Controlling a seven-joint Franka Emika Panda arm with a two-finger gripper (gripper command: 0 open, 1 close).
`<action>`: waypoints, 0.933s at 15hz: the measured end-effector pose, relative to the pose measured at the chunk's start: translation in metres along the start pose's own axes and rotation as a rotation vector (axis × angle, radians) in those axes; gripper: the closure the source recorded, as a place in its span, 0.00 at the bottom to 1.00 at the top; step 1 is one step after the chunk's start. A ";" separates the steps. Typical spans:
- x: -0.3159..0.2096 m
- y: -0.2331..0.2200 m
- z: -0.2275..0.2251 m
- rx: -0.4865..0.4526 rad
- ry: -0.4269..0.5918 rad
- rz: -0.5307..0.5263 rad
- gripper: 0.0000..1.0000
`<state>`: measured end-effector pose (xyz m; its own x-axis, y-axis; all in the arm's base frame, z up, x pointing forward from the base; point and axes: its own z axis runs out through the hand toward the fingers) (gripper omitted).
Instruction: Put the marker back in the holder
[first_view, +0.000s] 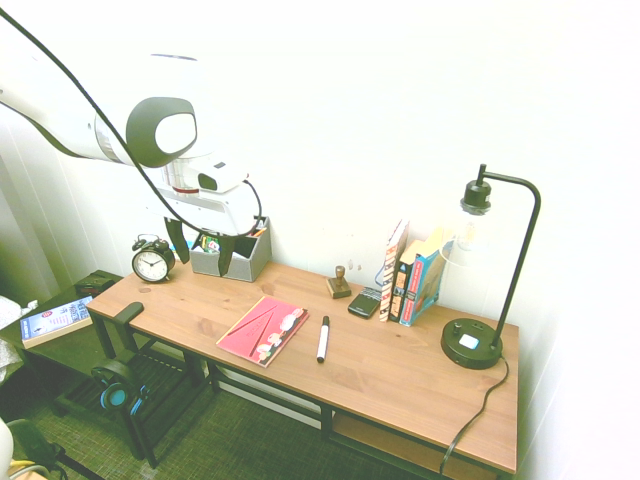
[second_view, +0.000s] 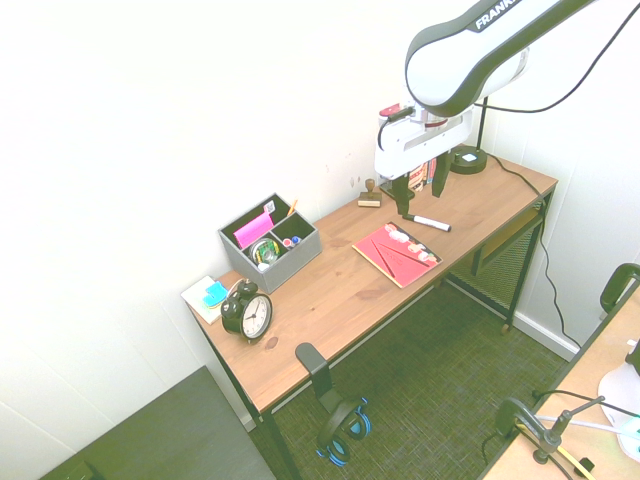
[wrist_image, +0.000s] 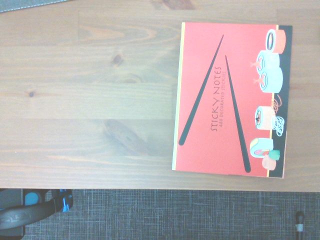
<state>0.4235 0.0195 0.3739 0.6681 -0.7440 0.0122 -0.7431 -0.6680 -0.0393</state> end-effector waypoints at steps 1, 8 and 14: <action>0.000 0.000 0.000 -0.002 0.001 -0.002 0.00; 0.092 0.058 0.026 0.079 0.113 -0.205 0.00; 0.127 0.081 0.116 0.038 0.104 -0.311 0.00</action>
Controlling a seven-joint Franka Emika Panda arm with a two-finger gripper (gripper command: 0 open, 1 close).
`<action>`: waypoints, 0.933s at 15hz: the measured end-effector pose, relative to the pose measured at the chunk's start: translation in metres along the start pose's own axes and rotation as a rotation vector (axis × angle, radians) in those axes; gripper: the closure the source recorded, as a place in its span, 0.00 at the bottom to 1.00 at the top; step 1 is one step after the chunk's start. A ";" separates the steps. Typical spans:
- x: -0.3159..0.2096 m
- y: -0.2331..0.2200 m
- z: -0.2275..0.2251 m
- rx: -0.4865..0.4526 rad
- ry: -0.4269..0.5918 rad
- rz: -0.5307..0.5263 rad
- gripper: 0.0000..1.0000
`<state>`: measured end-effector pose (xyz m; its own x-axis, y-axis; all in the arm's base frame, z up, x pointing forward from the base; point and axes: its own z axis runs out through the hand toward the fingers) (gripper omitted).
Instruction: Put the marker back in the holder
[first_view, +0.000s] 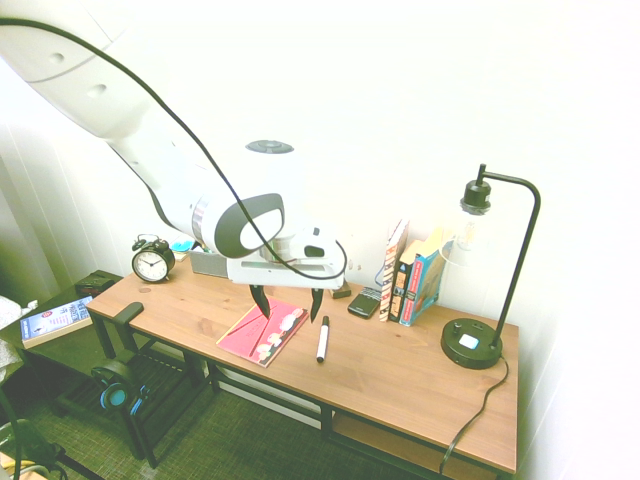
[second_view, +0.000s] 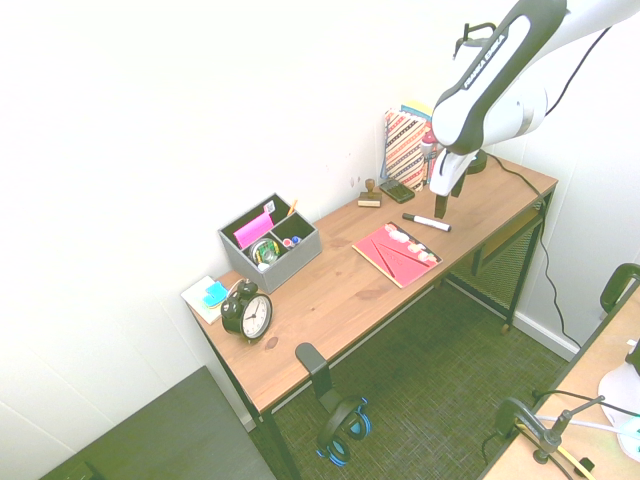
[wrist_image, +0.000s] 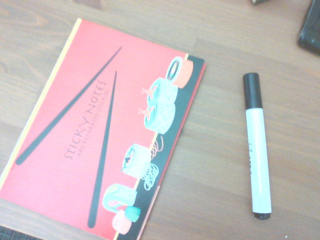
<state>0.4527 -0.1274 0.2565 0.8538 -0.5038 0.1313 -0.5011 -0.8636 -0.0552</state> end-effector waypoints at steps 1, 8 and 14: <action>0.003 0.003 0.014 -0.003 -0.002 -0.001 1.00; 0.054 0.017 0.088 -0.022 -0.005 0.008 1.00; 0.059 0.013 0.099 -0.024 -0.013 0.003 1.00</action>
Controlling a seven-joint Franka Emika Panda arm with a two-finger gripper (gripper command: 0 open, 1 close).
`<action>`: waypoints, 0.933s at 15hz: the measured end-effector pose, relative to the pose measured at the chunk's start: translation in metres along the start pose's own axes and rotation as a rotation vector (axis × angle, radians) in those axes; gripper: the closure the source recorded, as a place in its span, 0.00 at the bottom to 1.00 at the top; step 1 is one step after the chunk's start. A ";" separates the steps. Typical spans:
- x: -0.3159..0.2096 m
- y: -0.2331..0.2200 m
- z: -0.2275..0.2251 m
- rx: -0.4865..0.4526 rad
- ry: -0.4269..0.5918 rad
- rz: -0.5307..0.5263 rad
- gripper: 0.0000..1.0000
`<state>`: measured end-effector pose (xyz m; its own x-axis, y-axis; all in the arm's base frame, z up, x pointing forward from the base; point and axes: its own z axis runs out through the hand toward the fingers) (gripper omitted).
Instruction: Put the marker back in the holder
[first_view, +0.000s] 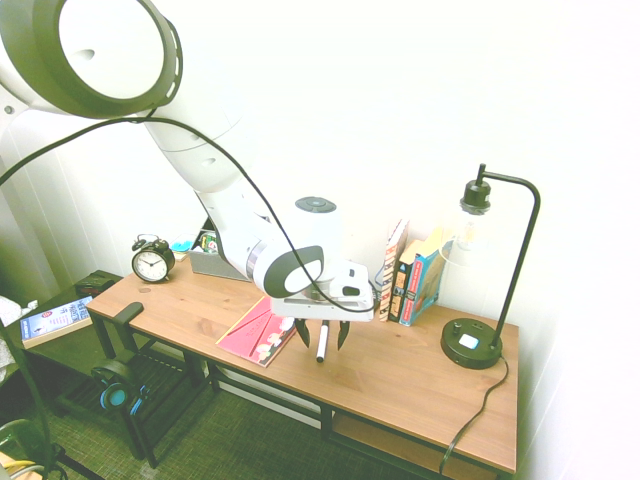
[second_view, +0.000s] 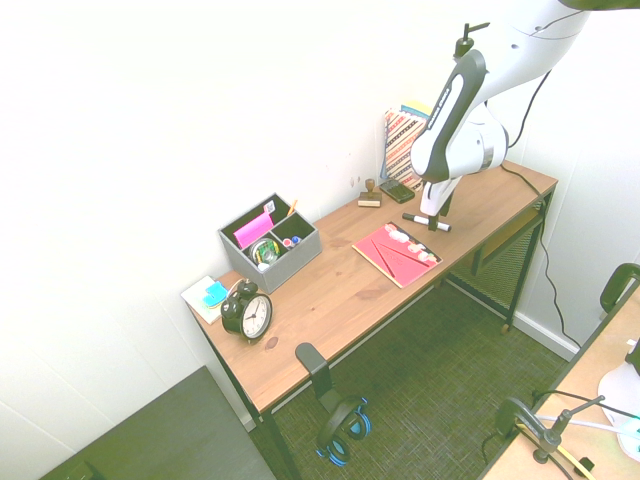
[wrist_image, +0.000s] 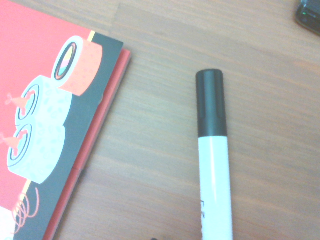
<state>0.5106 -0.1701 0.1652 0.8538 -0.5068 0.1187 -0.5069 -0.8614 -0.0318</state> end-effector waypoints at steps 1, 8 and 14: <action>-0.001 -0.001 0.003 0.000 -0.004 0.000 1.00; -0.007 -0.011 0.007 0.003 -0.018 0.000 1.00; -0.008 -0.013 0.006 0.002 -0.013 0.044 1.00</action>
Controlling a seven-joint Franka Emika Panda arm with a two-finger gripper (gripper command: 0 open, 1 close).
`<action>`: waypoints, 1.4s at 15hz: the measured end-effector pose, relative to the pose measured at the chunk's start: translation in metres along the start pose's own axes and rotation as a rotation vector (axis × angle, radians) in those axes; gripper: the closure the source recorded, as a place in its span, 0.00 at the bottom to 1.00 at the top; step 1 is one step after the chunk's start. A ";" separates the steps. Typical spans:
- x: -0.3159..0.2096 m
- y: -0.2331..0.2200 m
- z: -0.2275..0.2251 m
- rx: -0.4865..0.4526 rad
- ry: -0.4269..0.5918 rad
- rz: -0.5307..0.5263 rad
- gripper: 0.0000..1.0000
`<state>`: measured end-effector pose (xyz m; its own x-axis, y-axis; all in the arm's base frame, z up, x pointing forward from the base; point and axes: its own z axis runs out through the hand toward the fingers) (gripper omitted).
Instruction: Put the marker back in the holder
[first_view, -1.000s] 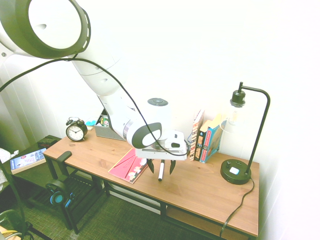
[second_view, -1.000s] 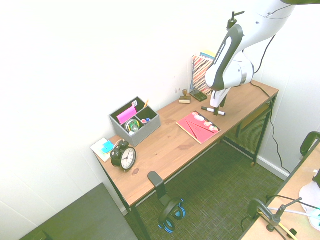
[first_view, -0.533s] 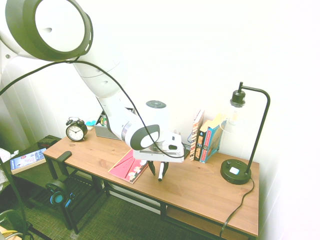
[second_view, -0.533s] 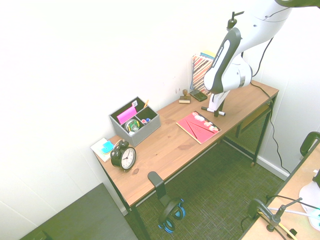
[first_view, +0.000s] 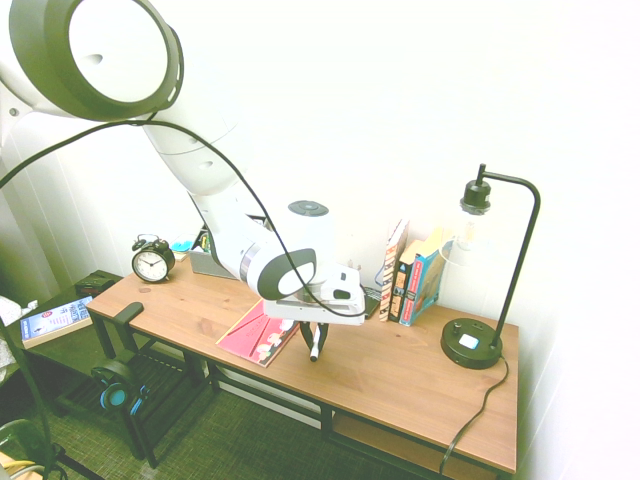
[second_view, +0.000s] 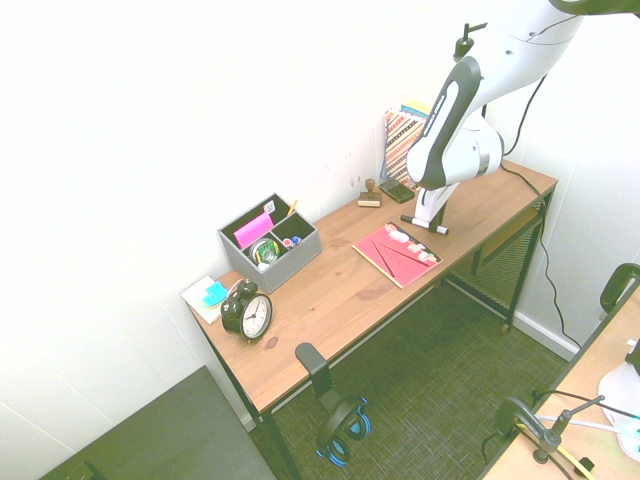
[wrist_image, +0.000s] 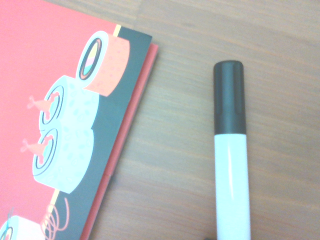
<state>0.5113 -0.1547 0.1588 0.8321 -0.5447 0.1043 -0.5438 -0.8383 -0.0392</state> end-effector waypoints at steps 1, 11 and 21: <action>0.001 -0.001 -0.004 0.002 0.002 0.022 1.00; -0.048 -0.148 -0.221 0.014 -0.446 0.400 1.00; 0.019 -0.258 -0.156 0.086 -0.801 0.851 1.00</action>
<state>0.6502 0.0554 0.3255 0.0511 -0.7649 -0.6421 -0.9746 -0.1785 0.1351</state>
